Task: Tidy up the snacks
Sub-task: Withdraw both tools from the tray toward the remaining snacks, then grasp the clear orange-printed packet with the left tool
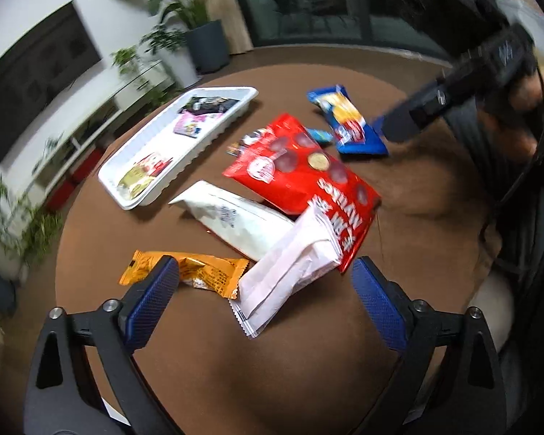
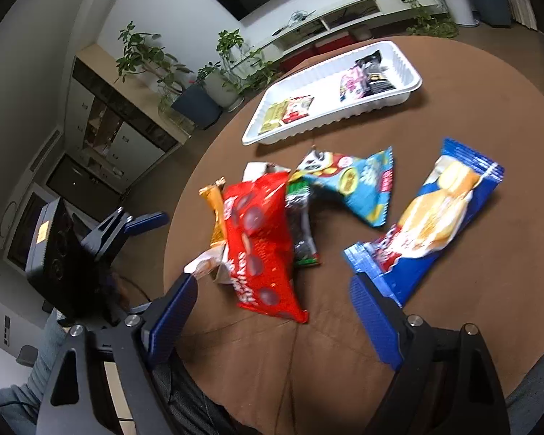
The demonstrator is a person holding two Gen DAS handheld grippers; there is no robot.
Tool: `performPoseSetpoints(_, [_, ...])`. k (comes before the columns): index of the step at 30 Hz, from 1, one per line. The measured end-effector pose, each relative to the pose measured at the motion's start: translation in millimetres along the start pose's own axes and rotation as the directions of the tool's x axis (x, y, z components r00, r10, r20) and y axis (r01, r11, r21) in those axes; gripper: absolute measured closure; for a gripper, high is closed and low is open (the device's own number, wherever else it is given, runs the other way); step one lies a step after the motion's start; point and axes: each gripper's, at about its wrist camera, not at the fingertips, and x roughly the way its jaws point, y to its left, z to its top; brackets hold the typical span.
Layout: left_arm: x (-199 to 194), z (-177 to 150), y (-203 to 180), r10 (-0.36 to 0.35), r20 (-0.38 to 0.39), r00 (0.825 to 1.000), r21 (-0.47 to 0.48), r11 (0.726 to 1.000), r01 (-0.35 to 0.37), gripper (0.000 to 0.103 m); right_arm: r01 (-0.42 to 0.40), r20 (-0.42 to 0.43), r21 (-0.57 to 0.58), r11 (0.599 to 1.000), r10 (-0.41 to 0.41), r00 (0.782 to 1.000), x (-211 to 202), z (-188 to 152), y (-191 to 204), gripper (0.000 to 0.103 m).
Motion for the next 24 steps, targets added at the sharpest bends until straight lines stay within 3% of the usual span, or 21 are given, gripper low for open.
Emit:
performPoseSetpoints(3, [10.8,-2.2,-1.9,-0.015,-0.033,0.999,0.047,0.999,0.017,0.042,0.006,-0.002,-0.012,1.0,-0.006,1.0,1.7,-2.2,3.8,0.015])
performPoseSetpoints(5, [17.9,-4.5,0.6,-0.033,-0.044,0.998,0.046,0.998,0.035,0.049,0.006,-0.002,-0.01,1.0,-0.006,1.0,2.4,-3.3,2.5,0.016])
performPoseSetpoints(10, [24.0,-8.9,12.4,-0.092,-0.024,0.995,0.007,0.996,0.092,0.052,0.008,-0.008,-0.01,1.0,-0.008,1.0,4.1,-3.3,-0.6,0.017])
performPoseSetpoints(12, [27.6,-9.4,14.5,-0.123,-0.029,0.992,0.001,0.992,0.123,0.065,0.009,-0.014,-0.008,1.0,-0.009,1.0,5.5,-4.1,-1.6,0.017])
performPoseSetpoints(24, [25.6,-12.5,24.9,-0.194,-0.045,0.98,-0.086,0.978,0.19,0.072,0.006,-0.058,-0.006,1.0,-0.006,0.998,14.4,-10.3,0.9,0.02])
